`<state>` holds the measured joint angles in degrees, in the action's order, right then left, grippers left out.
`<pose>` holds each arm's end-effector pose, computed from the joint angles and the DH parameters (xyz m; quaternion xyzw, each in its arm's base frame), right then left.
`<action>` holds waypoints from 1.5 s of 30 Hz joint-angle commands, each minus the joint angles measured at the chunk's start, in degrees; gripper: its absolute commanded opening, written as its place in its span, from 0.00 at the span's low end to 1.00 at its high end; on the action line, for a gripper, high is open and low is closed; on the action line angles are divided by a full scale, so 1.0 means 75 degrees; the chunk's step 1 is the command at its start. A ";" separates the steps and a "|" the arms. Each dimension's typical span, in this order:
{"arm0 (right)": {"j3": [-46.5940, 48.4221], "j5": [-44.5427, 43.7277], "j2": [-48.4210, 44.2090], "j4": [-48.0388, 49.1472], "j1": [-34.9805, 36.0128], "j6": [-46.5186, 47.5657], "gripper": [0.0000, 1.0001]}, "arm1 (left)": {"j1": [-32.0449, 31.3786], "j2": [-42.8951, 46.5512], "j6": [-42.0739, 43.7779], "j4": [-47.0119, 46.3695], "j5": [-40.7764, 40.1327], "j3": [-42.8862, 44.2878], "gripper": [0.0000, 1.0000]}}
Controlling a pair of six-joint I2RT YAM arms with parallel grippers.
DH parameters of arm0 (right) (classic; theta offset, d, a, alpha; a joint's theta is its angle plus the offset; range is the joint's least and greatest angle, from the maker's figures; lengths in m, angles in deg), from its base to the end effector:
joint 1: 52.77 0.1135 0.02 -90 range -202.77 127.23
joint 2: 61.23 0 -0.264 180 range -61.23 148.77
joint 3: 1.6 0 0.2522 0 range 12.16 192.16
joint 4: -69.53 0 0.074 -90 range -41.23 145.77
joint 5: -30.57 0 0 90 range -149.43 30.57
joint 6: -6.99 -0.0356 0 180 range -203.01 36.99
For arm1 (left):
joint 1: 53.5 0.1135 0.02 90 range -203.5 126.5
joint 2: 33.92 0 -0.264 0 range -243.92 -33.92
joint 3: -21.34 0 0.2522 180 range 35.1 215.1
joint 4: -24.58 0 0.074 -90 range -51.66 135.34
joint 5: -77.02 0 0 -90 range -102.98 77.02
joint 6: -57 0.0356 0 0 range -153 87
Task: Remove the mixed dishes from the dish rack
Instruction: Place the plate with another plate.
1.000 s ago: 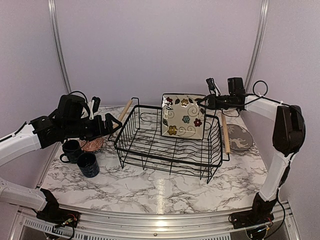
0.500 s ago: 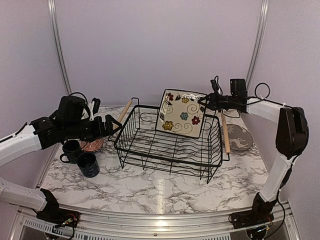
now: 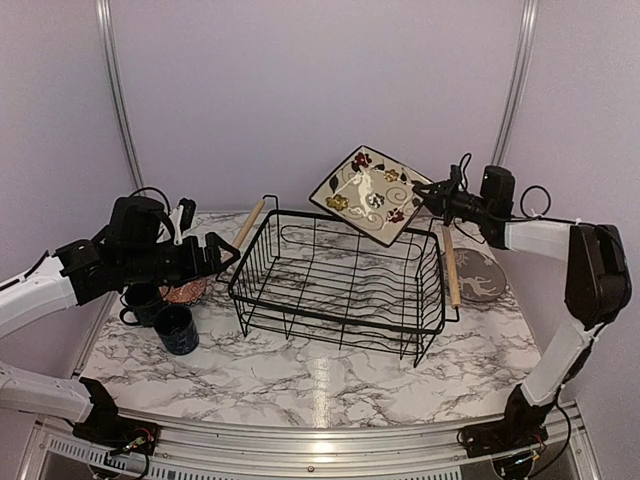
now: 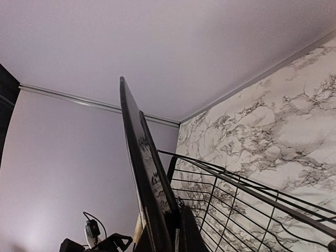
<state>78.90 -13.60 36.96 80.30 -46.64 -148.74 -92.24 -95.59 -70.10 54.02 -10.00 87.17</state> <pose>0.3910 0.0677 0.2863 0.1186 0.7266 0.5944 0.3236 0.1902 -0.1550 0.3174 0.0260 0.8441 -0.3462 0.4086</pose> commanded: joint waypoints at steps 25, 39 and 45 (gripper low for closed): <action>-0.2913 -0.2786 -0.3846 0.1490 -0.3599 -0.2508 0.00 | -0.0038 0.0468 0.0093 0.0069 -0.0081 -0.0321 0.99; -0.3309 -0.3391 -0.4014 0.0666 -0.3888 -0.1627 0.00 | -0.0038 0.0599 0.0119 0.0167 -0.0158 -0.0322 0.99; -0.3560 -0.3633 -0.3975 0.0435 -0.3888 -0.1199 0.00 | -0.0038 0.0591 0.0108 0.0170 -0.0152 -0.0278 0.99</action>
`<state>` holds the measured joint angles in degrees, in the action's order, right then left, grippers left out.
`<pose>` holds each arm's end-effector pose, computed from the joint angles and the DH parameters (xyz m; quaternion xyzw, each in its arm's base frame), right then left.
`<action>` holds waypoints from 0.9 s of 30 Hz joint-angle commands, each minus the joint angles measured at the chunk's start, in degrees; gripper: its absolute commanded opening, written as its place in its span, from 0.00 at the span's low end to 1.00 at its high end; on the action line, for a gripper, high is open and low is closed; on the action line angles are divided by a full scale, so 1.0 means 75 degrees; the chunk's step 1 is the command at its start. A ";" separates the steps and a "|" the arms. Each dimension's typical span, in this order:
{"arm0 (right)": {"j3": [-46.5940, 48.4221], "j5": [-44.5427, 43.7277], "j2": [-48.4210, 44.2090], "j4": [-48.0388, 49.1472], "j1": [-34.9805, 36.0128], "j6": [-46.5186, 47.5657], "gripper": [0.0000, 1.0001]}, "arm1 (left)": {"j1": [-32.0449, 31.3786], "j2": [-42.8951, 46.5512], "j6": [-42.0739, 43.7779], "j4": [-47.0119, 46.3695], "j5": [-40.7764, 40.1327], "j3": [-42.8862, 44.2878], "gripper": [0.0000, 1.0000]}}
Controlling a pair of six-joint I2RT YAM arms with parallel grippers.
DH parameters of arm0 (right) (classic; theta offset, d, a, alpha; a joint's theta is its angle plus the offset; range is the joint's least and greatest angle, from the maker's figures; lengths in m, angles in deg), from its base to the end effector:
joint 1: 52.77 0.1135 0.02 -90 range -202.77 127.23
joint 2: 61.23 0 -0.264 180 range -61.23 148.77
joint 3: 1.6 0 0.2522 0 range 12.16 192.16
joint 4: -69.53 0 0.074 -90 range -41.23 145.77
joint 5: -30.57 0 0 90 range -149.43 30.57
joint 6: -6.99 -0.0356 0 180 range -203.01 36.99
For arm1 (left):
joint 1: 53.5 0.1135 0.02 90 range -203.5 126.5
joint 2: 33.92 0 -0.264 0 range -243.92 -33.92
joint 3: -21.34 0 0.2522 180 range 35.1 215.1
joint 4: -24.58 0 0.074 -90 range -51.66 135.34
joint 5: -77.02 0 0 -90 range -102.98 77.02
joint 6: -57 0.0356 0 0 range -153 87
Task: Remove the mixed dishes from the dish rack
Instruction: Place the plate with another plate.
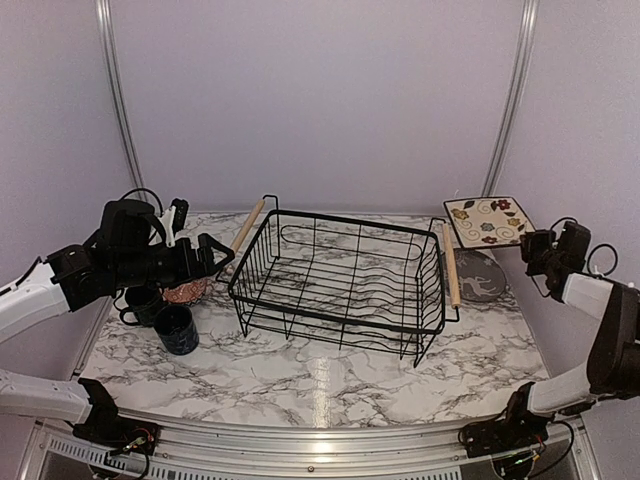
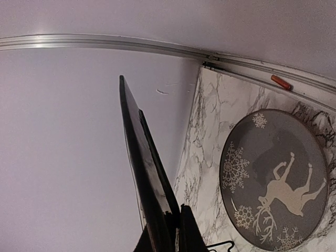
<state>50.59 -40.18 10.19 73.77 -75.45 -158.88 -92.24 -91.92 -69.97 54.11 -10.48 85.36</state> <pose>0.2610 -0.0963 0.2528 0.5263 0.5874 0.3873 0.4774 0.1795 -0.1460 0.3201 0.0249 0.8359 -0.3507 0.4216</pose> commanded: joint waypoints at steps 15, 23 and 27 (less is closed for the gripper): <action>-0.0771 0.0364 0.0670 0.2539 -0.0047 0.0256 0.00 | -0.0038 0.0090 -0.0039 0.0101 -0.0088 0.0010 0.99; -0.1017 0.0787 0.1395 0.3129 -0.0058 0.0681 0.00 | -0.0038 0.0034 -0.0378 -0.0286 -0.0298 -0.0246 0.99; -0.1058 0.0858 0.1676 0.3258 -0.0058 0.0739 0.00 | -0.0038 -0.0037 -0.0518 -0.0728 -0.0159 -0.0371 0.99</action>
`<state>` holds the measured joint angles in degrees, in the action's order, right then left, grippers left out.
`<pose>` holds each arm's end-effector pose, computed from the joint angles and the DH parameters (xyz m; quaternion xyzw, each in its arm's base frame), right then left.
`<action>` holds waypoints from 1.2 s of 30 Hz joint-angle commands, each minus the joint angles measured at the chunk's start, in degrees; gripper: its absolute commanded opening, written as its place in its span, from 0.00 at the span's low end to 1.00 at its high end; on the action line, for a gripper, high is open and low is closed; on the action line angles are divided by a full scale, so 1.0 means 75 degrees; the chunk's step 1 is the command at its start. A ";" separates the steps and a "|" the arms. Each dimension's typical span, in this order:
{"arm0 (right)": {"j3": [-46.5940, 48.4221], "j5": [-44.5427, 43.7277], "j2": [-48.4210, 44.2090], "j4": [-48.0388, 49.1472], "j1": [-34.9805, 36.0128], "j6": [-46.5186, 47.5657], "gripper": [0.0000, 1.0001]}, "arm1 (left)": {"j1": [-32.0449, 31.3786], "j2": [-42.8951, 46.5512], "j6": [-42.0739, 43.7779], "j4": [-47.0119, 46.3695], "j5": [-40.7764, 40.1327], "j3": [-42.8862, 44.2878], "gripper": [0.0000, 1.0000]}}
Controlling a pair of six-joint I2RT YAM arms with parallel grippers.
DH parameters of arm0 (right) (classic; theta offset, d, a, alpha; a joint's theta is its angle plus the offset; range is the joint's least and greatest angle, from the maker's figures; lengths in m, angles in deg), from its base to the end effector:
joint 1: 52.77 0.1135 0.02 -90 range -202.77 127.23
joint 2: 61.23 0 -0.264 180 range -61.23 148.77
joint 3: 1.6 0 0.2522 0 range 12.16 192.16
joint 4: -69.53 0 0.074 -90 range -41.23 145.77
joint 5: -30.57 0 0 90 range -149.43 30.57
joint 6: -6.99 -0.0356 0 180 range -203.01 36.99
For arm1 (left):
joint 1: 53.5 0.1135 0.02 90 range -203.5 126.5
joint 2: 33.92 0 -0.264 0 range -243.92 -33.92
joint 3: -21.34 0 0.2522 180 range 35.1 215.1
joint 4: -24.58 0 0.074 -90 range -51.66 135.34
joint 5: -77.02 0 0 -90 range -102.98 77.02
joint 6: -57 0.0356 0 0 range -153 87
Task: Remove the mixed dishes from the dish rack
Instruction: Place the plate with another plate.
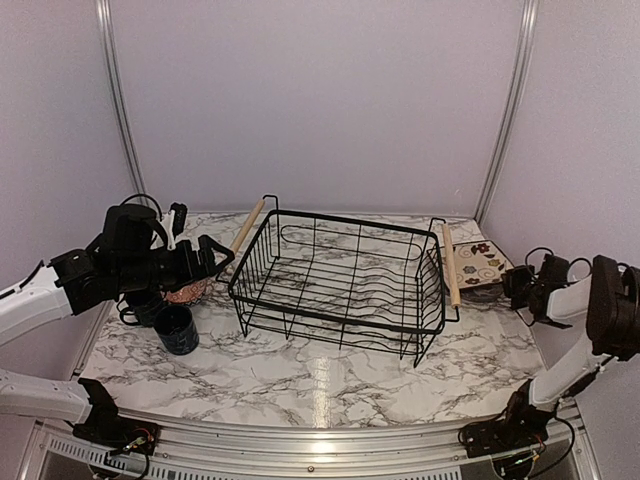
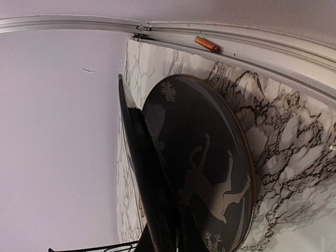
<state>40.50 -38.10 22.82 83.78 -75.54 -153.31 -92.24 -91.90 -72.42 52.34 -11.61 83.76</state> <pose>0.2587 -0.0945 0.1577 0.5446 0.6480 0.3498 0.4014 0.1805 -0.1459 0.3135 0.0016 0.8354 -0.3542 0.4203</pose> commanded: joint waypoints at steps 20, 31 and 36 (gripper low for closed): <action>-0.0415 0.1020 0.0850 0.2982 -0.0620 -0.0030 0.05 | -0.0079 -0.0214 -0.0110 -0.0549 0.0215 0.0084 0.99; -0.0301 0.0843 0.0941 0.2035 -0.0629 0.0836 0.26 | -0.0096 -0.0240 -0.0046 -0.0507 0.0216 0.0180 0.99; -0.0142 0.0564 0.0689 0.1037 -0.0669 0.1471 0.39 | -0.0096 -0.0218 0.0006 -0.0496 0.0205 0.0183 0.99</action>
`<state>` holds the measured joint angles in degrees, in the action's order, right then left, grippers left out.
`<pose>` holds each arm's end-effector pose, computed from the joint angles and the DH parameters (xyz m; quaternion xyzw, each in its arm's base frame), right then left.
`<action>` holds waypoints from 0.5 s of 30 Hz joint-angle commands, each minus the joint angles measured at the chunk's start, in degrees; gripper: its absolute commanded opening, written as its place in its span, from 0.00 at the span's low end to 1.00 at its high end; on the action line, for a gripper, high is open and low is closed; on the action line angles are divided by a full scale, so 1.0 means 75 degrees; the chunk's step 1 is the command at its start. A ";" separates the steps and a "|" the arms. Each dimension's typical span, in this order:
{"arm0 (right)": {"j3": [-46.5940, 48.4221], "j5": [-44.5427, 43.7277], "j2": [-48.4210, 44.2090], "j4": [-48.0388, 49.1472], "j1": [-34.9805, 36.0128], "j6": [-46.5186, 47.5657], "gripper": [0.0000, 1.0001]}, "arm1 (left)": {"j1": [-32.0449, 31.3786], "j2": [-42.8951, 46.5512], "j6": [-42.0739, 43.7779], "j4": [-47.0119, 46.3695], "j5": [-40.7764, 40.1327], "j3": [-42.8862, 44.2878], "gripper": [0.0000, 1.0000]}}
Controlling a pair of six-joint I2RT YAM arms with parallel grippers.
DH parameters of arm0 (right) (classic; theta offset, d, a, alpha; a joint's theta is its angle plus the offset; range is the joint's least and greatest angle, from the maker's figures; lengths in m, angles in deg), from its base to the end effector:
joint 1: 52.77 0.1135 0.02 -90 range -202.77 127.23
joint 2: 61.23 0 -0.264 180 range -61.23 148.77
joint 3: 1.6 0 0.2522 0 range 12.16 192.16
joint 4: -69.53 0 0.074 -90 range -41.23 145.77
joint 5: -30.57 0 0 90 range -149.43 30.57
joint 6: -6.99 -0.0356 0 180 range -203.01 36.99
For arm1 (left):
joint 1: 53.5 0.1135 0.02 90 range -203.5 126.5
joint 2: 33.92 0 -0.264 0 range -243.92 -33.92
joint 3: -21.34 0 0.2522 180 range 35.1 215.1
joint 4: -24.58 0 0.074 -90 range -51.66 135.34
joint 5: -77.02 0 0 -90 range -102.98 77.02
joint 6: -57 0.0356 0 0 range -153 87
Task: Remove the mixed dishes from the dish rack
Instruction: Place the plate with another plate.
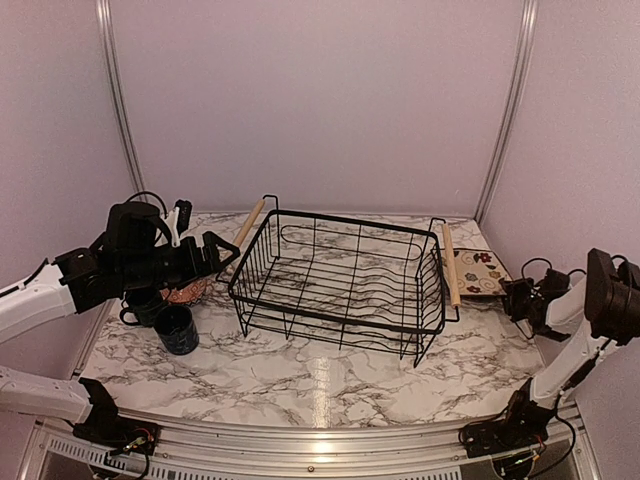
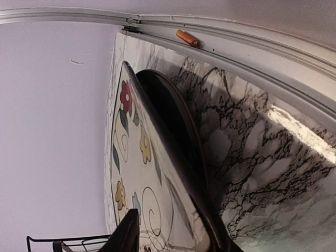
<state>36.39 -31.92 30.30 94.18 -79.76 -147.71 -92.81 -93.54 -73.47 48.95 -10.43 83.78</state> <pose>0.2475 -0.1076 0.1236 0.5159 0.6694 0.3533 0.4011 0.1849 -0.1535 0.3134 0.0041 0.8267 -0.3747 0.4196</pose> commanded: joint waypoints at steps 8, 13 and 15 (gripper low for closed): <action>0.1058 -0.1133 -0.0835 -0.2903 -0.0130 0.2111 0.74 | -0.0020 0.0094 0.0233 0.0014 -0.0021 0.0182 0.99; 0.1333 -0.1596 -0.1427 -0.3980 -0.0137 0.3051 0.86 | -0.0020 0.0179 0.0398 0.0088 -0.0140 0.0250 0.99; 0.1450 -0.1828 -0.1677 -0.4499 -0.0133 0.3383 0.92 | -0.0020 0.0196 0.0475 0.0142 -0.0220 0.0306 0.99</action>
<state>43.53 -40.27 21.42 69.51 -80.19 -130.34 -92.83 -93.28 -72.09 49.02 -10.59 83.80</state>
